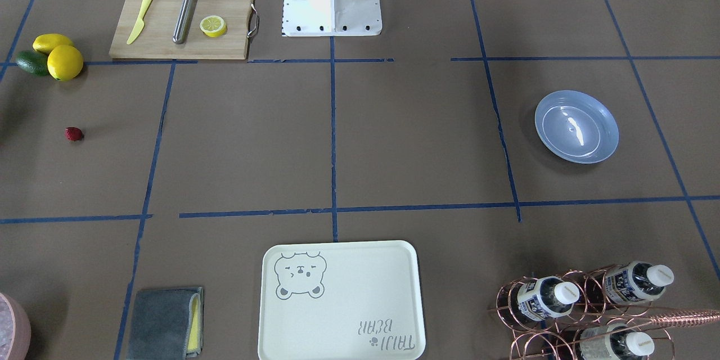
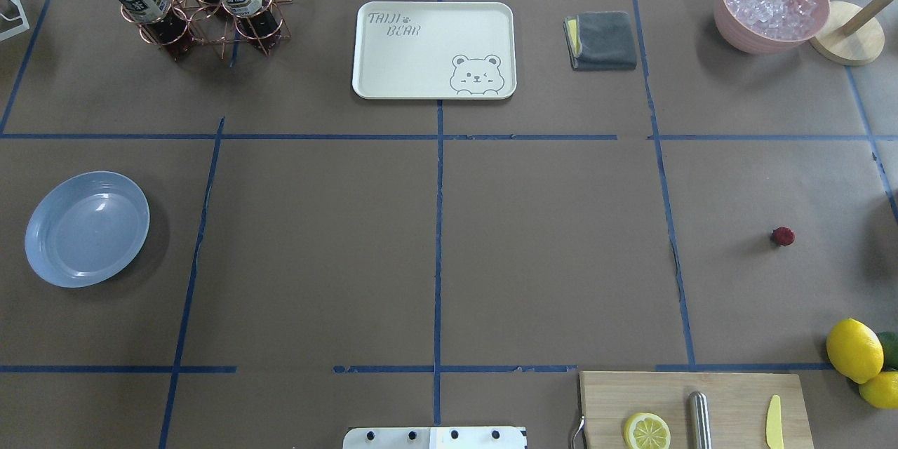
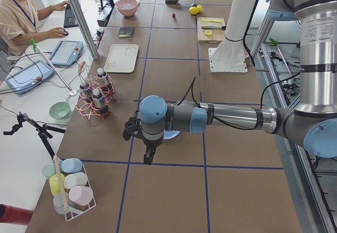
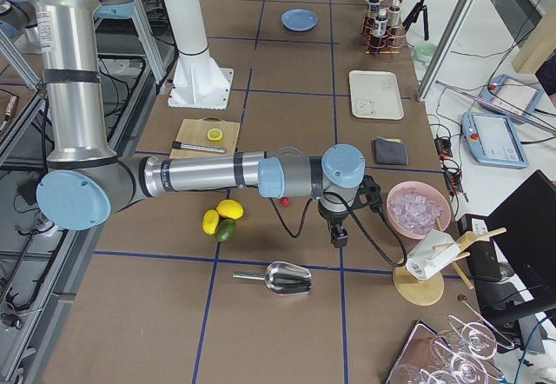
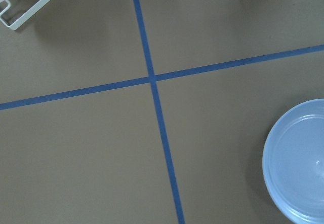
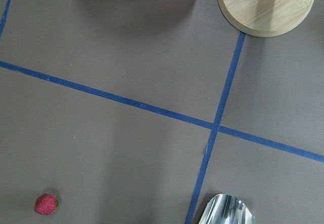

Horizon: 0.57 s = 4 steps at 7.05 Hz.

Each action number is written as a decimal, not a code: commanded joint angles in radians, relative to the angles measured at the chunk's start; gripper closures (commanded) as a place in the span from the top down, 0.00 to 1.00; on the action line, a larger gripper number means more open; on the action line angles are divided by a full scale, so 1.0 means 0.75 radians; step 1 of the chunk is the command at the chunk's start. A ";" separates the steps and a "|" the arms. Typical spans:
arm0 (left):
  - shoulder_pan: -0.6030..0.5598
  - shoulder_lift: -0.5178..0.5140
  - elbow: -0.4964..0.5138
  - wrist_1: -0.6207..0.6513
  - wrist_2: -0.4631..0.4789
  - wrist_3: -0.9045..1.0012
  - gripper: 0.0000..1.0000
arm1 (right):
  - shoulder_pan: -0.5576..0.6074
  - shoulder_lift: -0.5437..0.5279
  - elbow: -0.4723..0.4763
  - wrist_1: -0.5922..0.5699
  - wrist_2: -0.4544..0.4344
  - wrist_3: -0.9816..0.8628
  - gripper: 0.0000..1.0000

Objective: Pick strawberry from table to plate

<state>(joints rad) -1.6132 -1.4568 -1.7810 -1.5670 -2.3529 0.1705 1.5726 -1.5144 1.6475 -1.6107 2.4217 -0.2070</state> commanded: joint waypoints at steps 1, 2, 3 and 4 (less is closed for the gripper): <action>-0.001 0.003 -0.097 0.038 0.000 0.018 1.00 | 0.004 -0.008 0.006 0.002 0.001 0.008 1.00; 0.001 0.006 -0.110 0.048 0.000 0.018 1.00 | 0.004 -0.014 0.008 0.008 -0.001 0.008 1.00; 0.003 0.008 -0.106 0.048 0.002 0.018 1.00 | 0.004 -0.016 0.008 0.010 -0.001 0.008 1.00; 0.003 0.008 -0.108 0.048 0.002 0.016 1.00 | 0.002 -0.018 0.008 0.012 0.013 0.012 1.00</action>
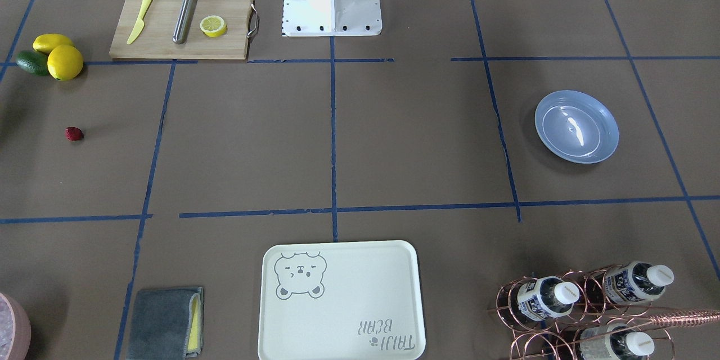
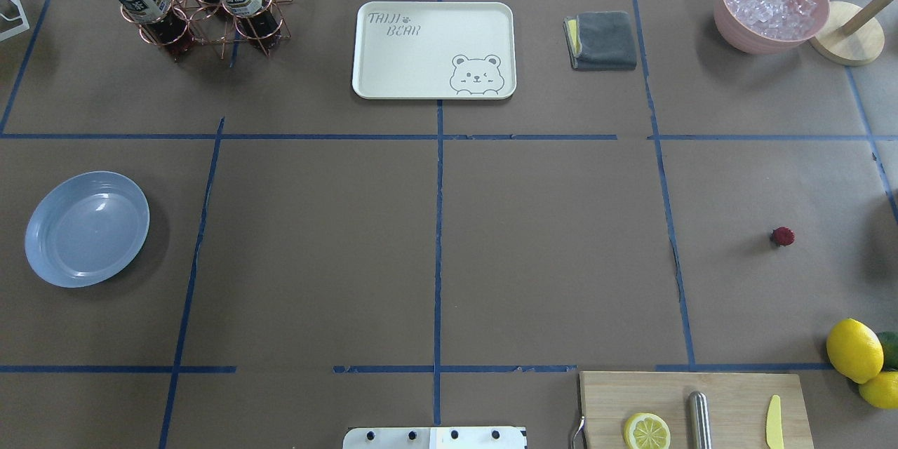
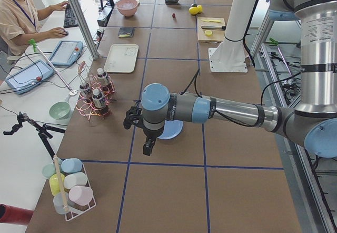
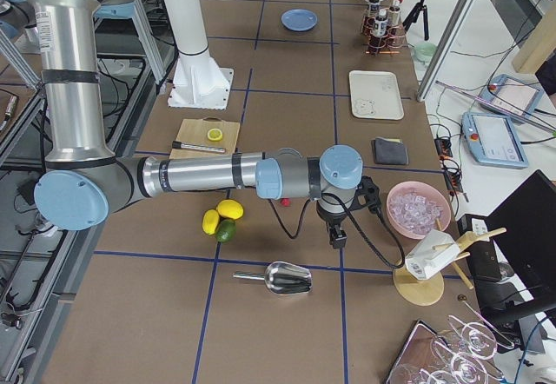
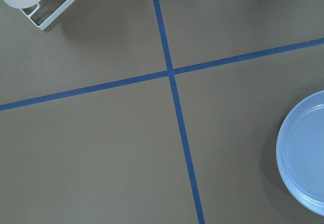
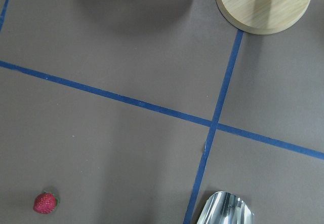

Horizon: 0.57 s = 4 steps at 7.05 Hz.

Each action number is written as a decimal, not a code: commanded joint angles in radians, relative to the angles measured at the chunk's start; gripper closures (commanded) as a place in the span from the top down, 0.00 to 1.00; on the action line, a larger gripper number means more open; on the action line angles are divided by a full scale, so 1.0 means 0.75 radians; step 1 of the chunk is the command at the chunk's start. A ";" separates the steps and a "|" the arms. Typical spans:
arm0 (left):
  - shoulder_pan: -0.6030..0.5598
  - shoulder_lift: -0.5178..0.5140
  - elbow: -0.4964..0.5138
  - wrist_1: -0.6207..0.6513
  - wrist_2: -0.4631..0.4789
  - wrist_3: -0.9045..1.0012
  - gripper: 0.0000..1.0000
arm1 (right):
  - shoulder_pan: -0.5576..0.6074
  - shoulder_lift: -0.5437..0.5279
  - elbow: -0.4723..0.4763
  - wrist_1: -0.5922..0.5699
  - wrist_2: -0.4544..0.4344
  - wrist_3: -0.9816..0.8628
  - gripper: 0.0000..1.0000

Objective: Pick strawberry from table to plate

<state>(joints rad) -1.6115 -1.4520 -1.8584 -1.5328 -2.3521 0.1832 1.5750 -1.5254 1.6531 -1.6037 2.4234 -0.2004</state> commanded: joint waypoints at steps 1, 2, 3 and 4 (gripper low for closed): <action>0.001 0.001 -0.007 0.002 0.001 0.001 1.00 | -0.001 -0.011 0.003 0.013 0.009 0.011 1.00; 0.001 0.001 -0.007 -0.002 0.001 0.001 1.00 | -0.008 -0.013 0.003 0.017 0.013 0.009 1.00; 0.001 0.003 -0.007 -0.006 -0.014 0.001 1.00 | -0.022 -0.024 0.031 0.036 0.015 0.018 1.00; -0.003 0.007 -0.035 -0.008 -0.024 -0.003 1.00 | -0.058 -0.056 0.056 0.052 0.013 0.066 1.00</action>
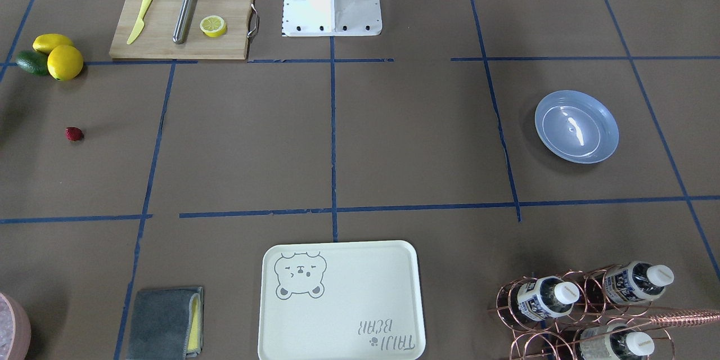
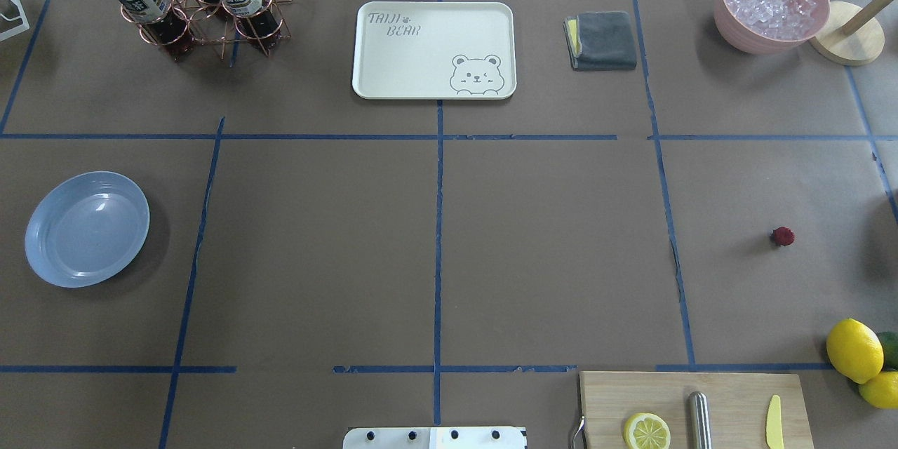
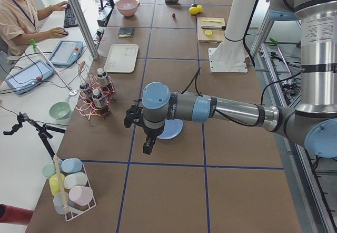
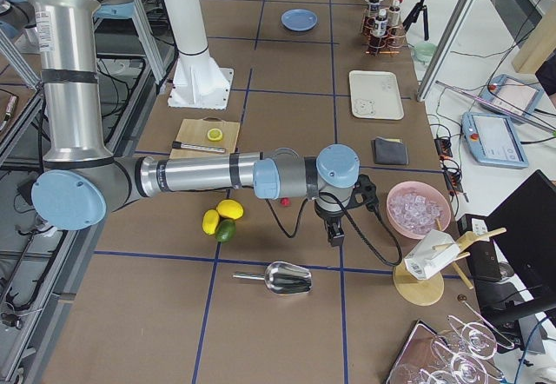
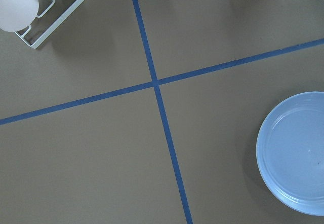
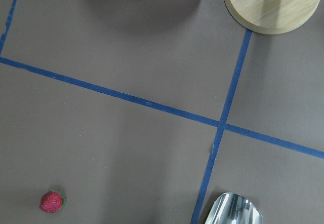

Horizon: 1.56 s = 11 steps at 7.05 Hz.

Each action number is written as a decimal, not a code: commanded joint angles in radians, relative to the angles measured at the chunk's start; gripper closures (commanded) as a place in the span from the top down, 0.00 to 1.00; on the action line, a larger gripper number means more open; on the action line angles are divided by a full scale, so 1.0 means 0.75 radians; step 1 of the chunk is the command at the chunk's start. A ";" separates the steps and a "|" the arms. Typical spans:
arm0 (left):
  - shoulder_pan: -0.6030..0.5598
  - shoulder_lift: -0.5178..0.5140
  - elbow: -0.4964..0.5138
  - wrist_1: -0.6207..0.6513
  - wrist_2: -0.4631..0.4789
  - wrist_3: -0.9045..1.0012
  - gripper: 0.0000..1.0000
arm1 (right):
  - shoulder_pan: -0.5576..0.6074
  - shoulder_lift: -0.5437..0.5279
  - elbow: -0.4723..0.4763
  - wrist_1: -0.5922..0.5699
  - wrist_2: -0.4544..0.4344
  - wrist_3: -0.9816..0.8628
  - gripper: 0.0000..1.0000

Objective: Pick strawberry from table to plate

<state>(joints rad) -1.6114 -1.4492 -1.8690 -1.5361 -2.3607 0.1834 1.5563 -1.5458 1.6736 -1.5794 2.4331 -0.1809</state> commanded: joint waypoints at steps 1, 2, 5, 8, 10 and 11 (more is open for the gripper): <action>-0.003 0.006 -0.036 -0.001 -0.012 -0.009 1.00 | -0.044 -0.064 0.045 0.080 0.004 0.063 1.00; -0.003 0.004 -0.026 -0.003 -0.012 -0.011 1.00 | -0.107 -0.179 0.116 0.180 0.002 0.092 1.00; -0.003 -0.005 -0.020 -0.071 -0.010 -0.011 1.00 | -0.307 -0.313 0.135 0.616 -0.017 0.607 1.00; 0.017 -0.005 0.019 -0.152 -0.053 0.003 1.00 | -0.381 -0.316 0.135 0.715 -0.017 0.828 1.00; 0.251 -0.001 0.153 -0.423 -0.100 -0.208 1.00 | -0.381 -0.312 0.135 0.717 -0.017 0.828 1.00; 0.321 0.004 0.255 -0.615 -0.102 -0.333 1.00 | -0.381 -0.310 0.141 0.719 -0.017 0.830 1.00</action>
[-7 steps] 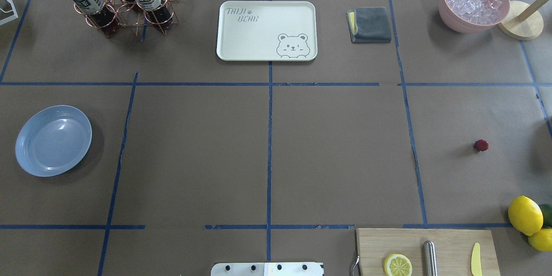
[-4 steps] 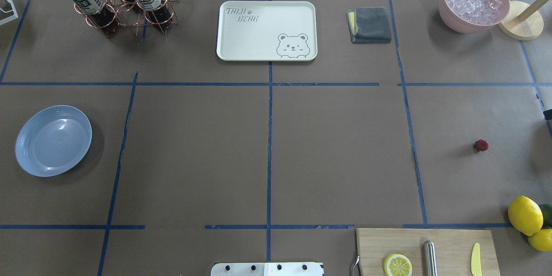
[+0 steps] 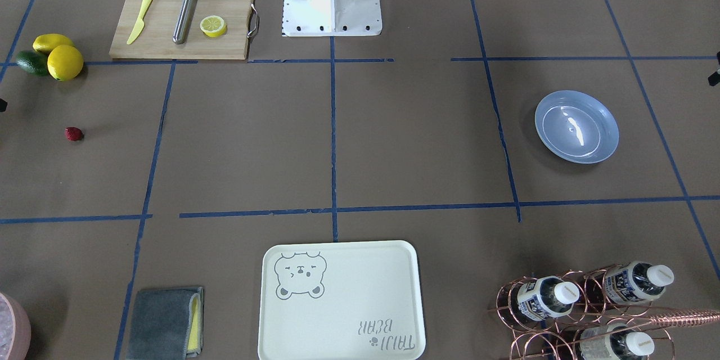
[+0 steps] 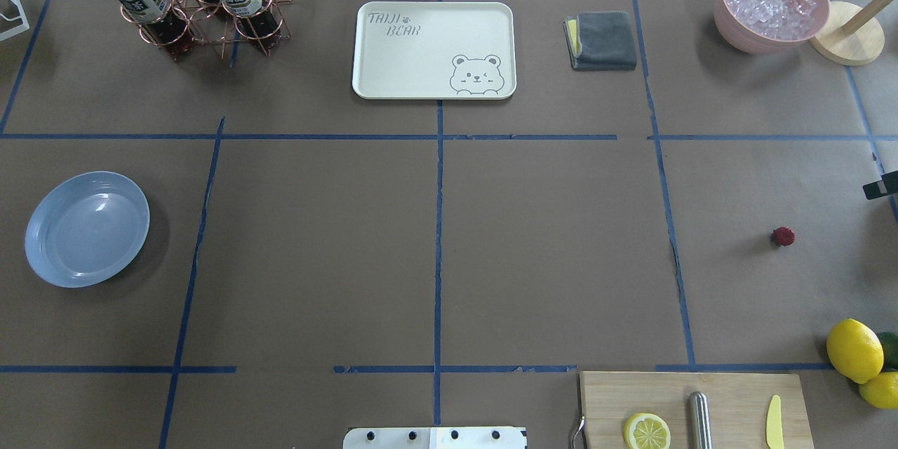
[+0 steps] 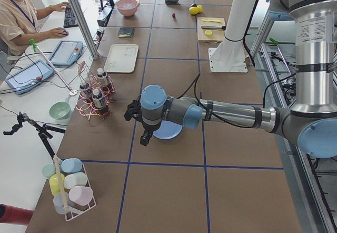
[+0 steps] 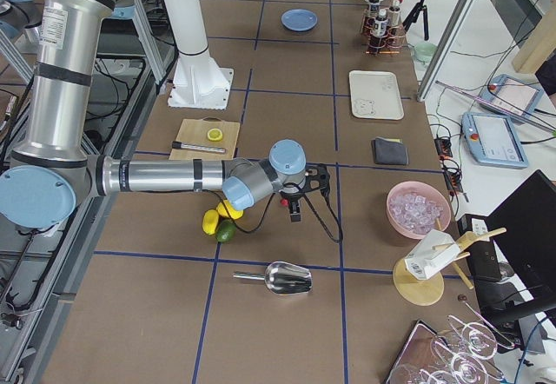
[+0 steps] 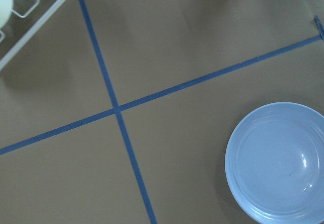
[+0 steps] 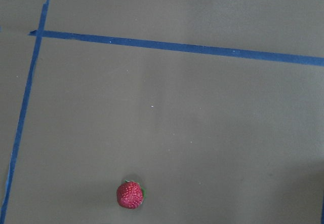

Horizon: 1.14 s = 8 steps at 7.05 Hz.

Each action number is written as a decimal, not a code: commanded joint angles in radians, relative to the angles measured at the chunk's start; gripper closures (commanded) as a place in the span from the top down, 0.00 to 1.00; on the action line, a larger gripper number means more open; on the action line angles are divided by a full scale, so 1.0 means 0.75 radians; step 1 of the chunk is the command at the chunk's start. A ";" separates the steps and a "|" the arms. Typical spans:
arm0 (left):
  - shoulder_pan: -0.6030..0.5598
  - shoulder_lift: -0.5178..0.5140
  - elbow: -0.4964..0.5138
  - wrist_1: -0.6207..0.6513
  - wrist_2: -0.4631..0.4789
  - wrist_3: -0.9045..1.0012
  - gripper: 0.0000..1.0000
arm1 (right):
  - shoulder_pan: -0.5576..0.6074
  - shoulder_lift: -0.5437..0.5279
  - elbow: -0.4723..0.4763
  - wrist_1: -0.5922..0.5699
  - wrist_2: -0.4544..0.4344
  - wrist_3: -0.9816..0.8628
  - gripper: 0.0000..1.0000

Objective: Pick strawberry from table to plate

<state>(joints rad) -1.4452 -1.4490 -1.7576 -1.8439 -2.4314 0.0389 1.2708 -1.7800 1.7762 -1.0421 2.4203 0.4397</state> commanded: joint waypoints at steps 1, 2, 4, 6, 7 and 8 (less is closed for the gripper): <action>0.254 0.003 0.118 -0.265 -0.006 -0.290 1.00 | -0.001 0.007 0.008 0.001 0.000 0.003 1.00; 0.355 0.005 0.122 -0.318 0.002 -0.380 1.00 | -0.001 0.009 0.010 0.003 0.007 0.003 1.00; 0.397 -0.001 0.226 -0.431 0.004 -0.420 1.00 | -0.001 0.009 0.014 0.003 0.003 0.003 1.00; 0.460 -0.035 0.349 -0.545 0.073 -0.467 1.00 | -0.001 0.007 0.012 0.003 0.000 0.001 1.00; 0.471 -0.040 0.390 -0.605 0.076 -0.467 1.00 | -0.001 0.005 0.012 0.003 0.000 0.003 1.00; 0.477 -0.058 0.400 -0.603 0.076 -0.471 0.97 | -0.001 0.007 0.010 0.003 0.000 0.003 1.00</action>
<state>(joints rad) -1.0966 -1.4790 -1.4810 -2.2744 -2.3801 -0.3093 1.2701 -1.7751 1.7853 -1.0400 2.4208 0.4414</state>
